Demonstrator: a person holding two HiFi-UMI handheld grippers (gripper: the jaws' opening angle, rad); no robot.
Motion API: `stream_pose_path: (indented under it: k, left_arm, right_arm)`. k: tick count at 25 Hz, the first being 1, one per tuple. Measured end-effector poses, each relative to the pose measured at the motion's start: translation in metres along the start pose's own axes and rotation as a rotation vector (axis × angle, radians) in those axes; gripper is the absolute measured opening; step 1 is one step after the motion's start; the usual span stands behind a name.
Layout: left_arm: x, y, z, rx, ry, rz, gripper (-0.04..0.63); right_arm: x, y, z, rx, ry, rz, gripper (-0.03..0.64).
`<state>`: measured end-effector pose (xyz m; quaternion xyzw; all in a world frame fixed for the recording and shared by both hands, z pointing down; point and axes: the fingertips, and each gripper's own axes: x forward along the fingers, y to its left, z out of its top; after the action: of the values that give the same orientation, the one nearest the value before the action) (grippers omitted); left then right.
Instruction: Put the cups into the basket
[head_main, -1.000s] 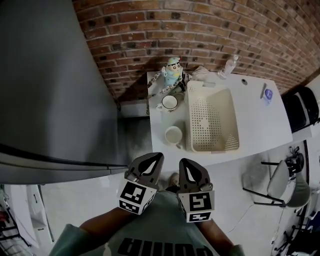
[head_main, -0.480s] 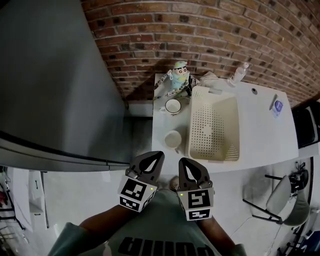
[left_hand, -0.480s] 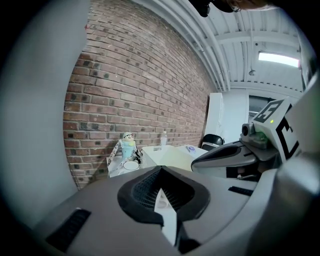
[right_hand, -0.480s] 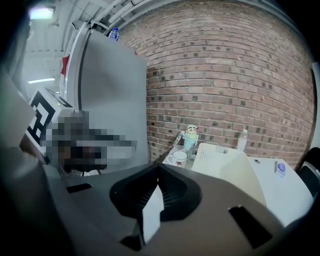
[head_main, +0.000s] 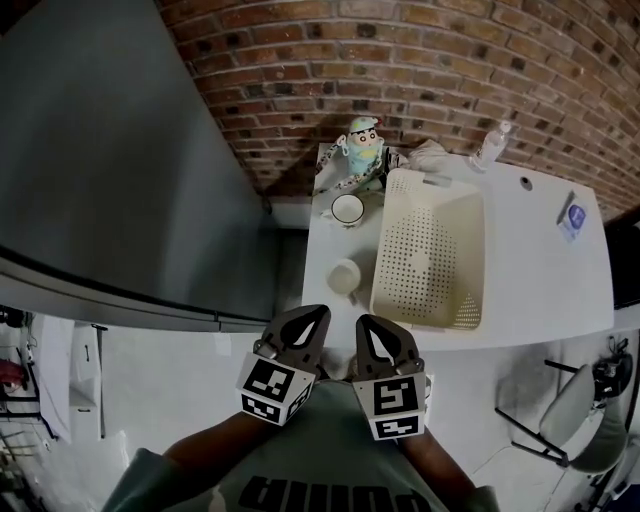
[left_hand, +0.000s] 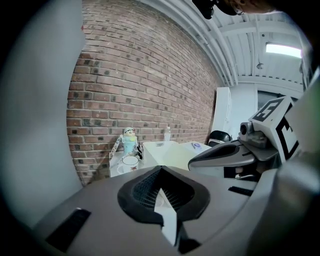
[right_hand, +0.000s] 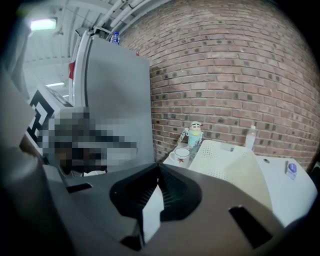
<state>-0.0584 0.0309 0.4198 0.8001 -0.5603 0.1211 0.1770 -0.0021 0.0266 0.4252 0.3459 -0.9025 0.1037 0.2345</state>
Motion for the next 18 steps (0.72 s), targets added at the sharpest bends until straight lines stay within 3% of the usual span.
stream_pose_path:
  k: [6, 14, 16, 18]
  left_arm:
    - [0.004, 0.013, -0.009, -0.011, 0.014, 0.013, 0.006]
    - [0.012, 0.047, 0.000, 0.027, 0.022, -0.046, 0.006]
    - [0.013, 0.057, 0.000, 0.029, 0.028, -0.061, 0.006]
    - [0.014, 0.065, -0.002, 0.030, 0.039, -0.082, 0.006]
  right_arm:
    - [0.015, 0.007, -0.011, -0.013, 0.053, 0.013, 0.012]
    - [0.044, 0.010, -0.003, 0.040, 0.102, -0.084, 0.014]
    - [0.053, 0.013, -0.002, 0.060, 0.109, -0.111, 0.029]
    - [0.062, 0.015, -0.002, 0.084, 0.122, -0.135, 0.090]
